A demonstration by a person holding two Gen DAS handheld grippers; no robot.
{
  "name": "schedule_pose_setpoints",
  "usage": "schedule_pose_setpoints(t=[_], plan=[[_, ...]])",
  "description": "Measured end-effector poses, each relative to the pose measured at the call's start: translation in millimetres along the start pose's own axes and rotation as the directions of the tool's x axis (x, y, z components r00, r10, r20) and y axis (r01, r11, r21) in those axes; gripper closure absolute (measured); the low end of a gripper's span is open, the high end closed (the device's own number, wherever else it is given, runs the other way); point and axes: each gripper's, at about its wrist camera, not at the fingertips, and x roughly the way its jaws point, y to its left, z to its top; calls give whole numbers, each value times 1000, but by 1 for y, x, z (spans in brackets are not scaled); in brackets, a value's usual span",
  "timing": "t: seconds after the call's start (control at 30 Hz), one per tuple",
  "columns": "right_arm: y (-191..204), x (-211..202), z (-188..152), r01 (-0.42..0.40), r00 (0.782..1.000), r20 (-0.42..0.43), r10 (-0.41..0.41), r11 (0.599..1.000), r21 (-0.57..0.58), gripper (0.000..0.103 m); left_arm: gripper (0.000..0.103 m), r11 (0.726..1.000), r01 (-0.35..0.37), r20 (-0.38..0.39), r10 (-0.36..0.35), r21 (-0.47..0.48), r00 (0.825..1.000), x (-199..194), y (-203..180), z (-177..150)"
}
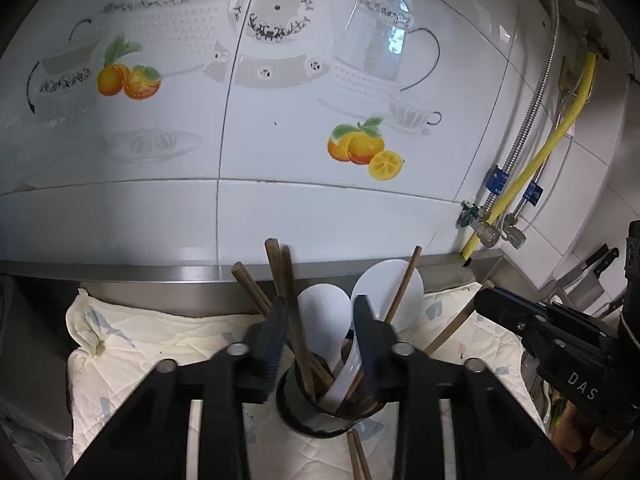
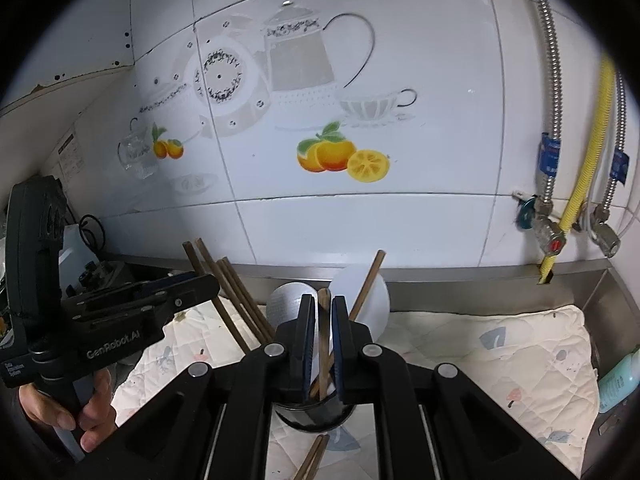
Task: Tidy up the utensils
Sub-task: 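Lower the chopsticks into the black cup and open both tools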
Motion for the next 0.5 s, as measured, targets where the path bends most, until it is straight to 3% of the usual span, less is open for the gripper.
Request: schedule_pose_setpoints(t=[0.23,0.3,0.5], plan=[[-2,-13,1,-6,1000,28,6,1000,7,88,65,1000,-11,7,10,3,1000,-3,0,0],[-2,-18,1,-13,999,39,13,1000,8,76,65,1000,-12,8,12,-2,1000,-6,1,-1],[4,-31,-7,-13,999,45,14,1000,-18,75,65,1000,-23,11,23,-3,1000,-20,3,-4]])
